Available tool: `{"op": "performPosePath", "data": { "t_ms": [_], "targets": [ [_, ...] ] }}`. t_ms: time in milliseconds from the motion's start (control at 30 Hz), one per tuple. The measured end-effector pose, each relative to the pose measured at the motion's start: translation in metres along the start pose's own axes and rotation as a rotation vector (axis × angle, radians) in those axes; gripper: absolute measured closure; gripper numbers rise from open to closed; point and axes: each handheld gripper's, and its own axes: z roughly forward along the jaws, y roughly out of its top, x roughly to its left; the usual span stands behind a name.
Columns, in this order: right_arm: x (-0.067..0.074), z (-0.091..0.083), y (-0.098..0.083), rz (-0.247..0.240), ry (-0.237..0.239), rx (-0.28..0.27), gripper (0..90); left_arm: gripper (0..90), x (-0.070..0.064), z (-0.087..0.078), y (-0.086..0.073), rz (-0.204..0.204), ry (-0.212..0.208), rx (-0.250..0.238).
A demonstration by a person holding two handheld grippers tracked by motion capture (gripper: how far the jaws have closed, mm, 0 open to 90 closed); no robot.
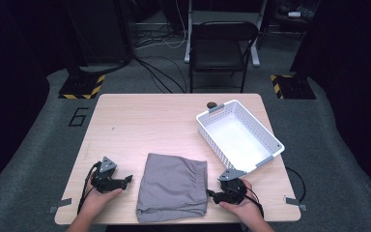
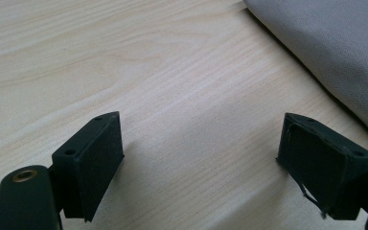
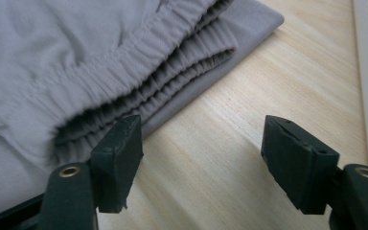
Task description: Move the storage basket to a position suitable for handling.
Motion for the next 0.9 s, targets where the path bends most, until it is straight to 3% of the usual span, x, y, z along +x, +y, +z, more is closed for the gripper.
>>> {"op": "performPosePath", "data": {
  "t_ms": [133, 167, 433, 467, 600, 733, 767, 900],
  "targets": [
    [0.002, -0.011, 0.007, 0.039, 0.014, -0.048, 38.7, 15.3, 0.000, 0.000, 0.000, 0.000, -0.001, 0.004],
    [0.004, -0.016, 0.011, 0.028, -0.006, -0.071, 40.2, 15.3, -0.001, 0.000, 0.000, -0.003, 0.000, 0.002],
    [0.002, -0.032, 0.027, 0.022, -0.026, -0.081, 45.2, 15.2, -0.002, 0.000, -0.001, 0.000, 0.004, -0.008],
    [0.000, -0.036, 0.030, 0.017, -0.030, -0.086, 46.1, 15.2, -0.002, -0.001, 0.000, 0.009, -0.001, 0.010],
    [-0.011, -0.044, 0.040, 0.022, -0.046, -0.106, 51.7, 15.2, -0.002, -0.001, 0.000, 0.008, -0.001, 0.009],
    [-0.024, -0.049, 0.049, 0.056, -0.044, -0.107, 54.9, 15.2, -0.002, 0.000, 0.000, 0.006, 0.003, 0.001],
    [-0.029, -0.050, 0.052, 0.044, -0.050, -0.109, 55.8, 15.2, -0.002, 0.000, -0.001, 0.005, 0.004, -0.004],
    [-0.042, -0.053, 0.061, 0.040, -0.108, -0.091, 55.9, 15.2, -0.002, -0.001, 0.000, 0.007, -0.002, 0.008]
  ]
}}
